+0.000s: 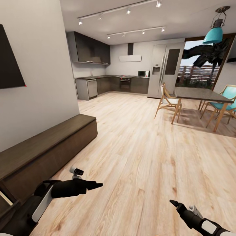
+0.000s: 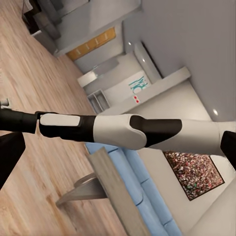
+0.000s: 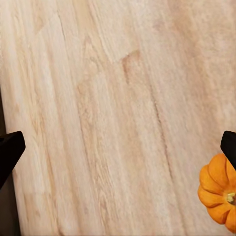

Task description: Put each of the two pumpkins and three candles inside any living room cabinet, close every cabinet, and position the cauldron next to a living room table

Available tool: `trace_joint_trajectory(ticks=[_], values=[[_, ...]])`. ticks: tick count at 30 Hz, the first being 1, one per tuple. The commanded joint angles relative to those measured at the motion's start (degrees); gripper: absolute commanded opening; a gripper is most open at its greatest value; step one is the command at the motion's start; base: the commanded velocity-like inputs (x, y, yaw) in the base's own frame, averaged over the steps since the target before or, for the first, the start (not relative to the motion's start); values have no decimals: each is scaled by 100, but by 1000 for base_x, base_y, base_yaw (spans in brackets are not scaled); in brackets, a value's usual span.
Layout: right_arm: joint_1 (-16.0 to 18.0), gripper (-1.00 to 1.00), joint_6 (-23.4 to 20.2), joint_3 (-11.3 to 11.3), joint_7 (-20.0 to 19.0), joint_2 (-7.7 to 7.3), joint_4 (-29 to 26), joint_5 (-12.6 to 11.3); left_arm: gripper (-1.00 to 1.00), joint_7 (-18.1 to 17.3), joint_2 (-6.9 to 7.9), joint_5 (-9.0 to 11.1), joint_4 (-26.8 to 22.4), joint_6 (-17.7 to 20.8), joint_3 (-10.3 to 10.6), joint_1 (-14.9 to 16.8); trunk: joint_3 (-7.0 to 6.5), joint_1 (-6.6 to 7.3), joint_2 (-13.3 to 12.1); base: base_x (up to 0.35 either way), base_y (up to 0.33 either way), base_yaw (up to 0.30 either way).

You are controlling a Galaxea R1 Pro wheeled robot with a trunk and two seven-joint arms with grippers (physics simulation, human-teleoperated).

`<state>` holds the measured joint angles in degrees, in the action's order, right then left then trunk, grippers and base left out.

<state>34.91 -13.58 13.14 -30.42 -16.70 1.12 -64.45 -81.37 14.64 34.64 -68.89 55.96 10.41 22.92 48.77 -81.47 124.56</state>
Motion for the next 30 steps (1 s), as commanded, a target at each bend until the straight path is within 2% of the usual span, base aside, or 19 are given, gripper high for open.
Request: trace_joint_trajectory(ticks=[1,5,12,26,30], values=[[7,100,-27,44,-29,0,12,-61,100,-11,7,35,57,62,10,4,24,-22,44,0,0,0],[7,100,-23,41,-39,0,11,-59,100,-18,12,64,140,64,6,2,96,-109,205,-26,0,0],[7,100,7,43,-46,8,11,-59,100,-21,15,58,156,64,-9,6,221,-263,485,-206,53,0],[7,100,45,50,-51,11,4,-53,100,-44,17,62,152,57,-12,5,473,-571,1047,-14,3,0],[7,100,41,185,-52,13,1,36,100,-71,19,61,113,56,-12,4,544,-659,1207,0,0,0]])
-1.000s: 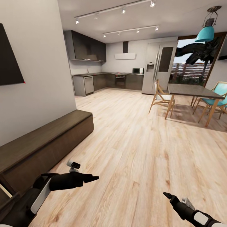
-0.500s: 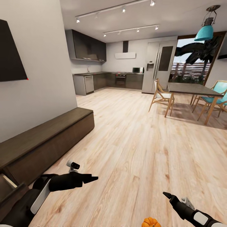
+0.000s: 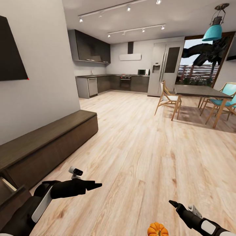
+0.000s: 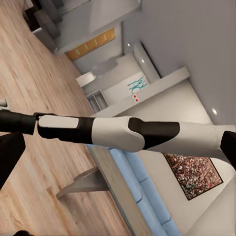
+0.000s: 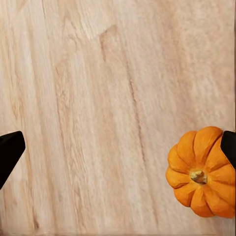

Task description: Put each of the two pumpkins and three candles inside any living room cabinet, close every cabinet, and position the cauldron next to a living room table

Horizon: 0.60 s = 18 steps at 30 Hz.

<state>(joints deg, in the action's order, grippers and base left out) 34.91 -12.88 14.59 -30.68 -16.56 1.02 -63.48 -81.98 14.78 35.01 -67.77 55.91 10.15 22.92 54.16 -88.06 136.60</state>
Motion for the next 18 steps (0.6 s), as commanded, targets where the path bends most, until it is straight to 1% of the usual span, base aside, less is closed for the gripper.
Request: trace_joint_trajectory(ticks=[1,3,9,16,18], values=[[7,100,-30,87,-26,-2,11,-48,100,-13,6,24,-6,60,13,4,24,-21,44,0,0,0],[7,100,-30,147,-26,-4,11,-32,100,-17,7,24,-13,63,15,4,60,-65,124,0,0,0],[7,100,-12,175,-14,-5,12,-29,100,-19,8,24,-17,63,22,3,168,-197,365,0,0,0],[7,100,241,164,83,3,17,-56,100,-20,0,16,-13,61,32,4,293,-351,646,0,0,0],[7,100,252,166,86,4,16,-54,100,-18,-4,15,-10,60,36,3,336,-365,666,0,0,0]])
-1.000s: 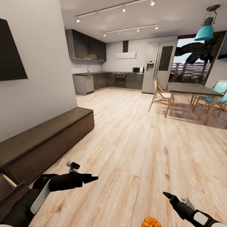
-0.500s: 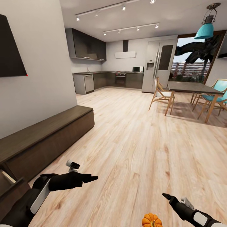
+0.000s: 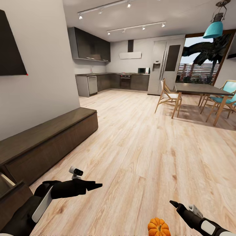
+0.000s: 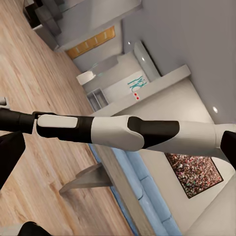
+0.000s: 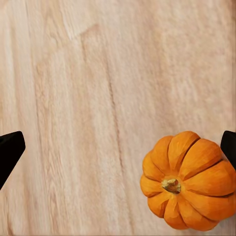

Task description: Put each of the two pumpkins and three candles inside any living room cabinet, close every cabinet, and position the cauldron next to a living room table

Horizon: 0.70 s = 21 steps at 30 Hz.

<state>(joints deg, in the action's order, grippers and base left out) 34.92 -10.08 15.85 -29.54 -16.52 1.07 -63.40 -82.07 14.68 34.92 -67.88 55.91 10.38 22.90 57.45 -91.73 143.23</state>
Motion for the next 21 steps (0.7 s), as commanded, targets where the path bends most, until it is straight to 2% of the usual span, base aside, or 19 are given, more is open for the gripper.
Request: trace_joint_trajectory(ticks=[1,21], values=[[6,100,-27,41,-26,-1,12,-61,100,-7,3,24,3,60,14,4,28,-1,4,0,0,0],[6,100,-42,49,-25,-1,8,-41,100,5,-19,-29,-2,60,63,5,471,-53,31,0,0,0]])
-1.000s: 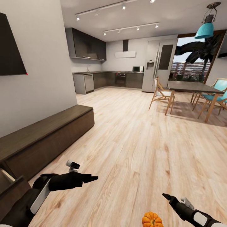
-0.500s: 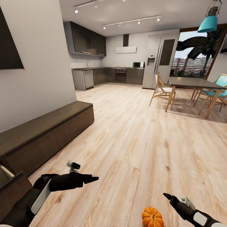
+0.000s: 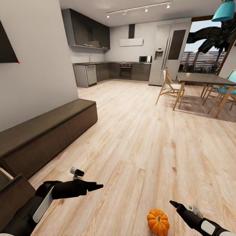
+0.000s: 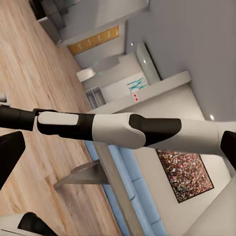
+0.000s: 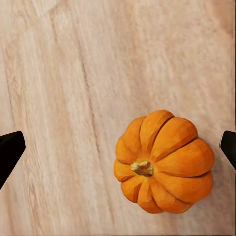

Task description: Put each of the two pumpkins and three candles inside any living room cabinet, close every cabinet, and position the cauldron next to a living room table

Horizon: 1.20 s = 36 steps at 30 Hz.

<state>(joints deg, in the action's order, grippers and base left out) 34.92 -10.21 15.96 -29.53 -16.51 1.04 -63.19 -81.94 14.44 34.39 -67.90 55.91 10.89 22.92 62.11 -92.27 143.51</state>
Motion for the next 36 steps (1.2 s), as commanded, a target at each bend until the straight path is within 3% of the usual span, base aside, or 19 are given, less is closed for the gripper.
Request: trace_joint_trajectory(ticks=[1,16,22,30,36], values=[[6,100,-29,39,-27,-1,12,-62,100,-12,6,26,-2,60,15,3,28,-1,4,0,0,0],[6,100,-54,39,-2,7,18,-61,100,-27,10,66,-42,70,25,3,360,-40,24,0,0,0],[6,100,-79,39,30,6,19,-56,100,-52,21,90,-424,84,29,3,493,-55,32,0,0,0],[6,100,-117,39,36,0,19,-53,100,-59,11,96,-506,87,104,3,670,-76,43,0,0,0],[6,100,-448,39,18,-11,12,-39,100,-58,-2,95,-509,87,112,2,803,-91,51,0,0,0]])
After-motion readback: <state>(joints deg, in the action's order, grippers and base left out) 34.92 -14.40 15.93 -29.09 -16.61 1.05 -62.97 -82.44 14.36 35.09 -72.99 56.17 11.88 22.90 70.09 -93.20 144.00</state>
